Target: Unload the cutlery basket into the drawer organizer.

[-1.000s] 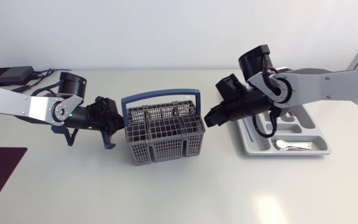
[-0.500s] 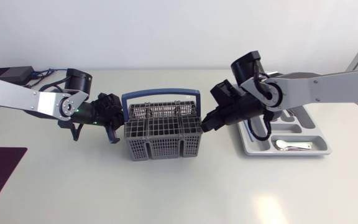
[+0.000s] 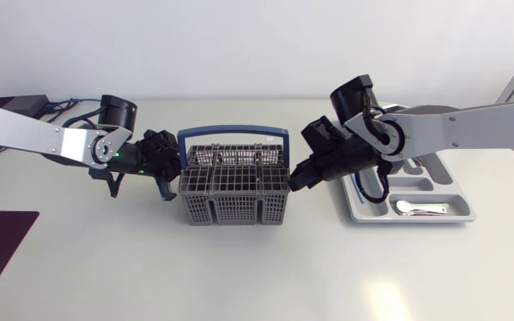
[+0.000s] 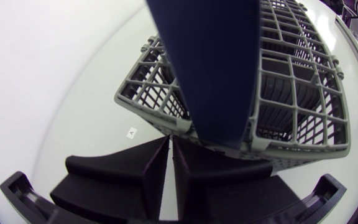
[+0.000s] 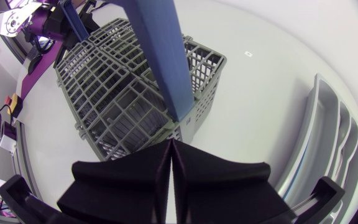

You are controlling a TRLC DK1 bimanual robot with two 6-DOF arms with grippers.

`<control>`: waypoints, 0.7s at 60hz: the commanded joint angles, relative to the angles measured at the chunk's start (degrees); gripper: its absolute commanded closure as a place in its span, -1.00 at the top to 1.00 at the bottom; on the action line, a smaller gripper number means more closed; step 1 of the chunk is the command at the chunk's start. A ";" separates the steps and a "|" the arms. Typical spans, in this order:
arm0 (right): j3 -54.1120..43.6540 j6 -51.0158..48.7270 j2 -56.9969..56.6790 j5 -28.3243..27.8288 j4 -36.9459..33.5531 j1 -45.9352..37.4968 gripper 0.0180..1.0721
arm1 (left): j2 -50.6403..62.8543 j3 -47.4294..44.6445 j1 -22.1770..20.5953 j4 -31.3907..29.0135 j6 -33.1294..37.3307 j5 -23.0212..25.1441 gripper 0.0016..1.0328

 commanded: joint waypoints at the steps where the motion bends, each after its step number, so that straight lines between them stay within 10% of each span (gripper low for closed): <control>1: 0.64 0.90 0.45 -0.09 0.88 1.10 -0.90 | 0.76 1.62 -1.33 0.43 -1.23 0.74 -0.72; 42: -2.35 0.64 -4.21 5.63 1.40 -0.13 -0.89 | -0.73 1.00 0.43 0.43 -2.37 -0.31 -0.70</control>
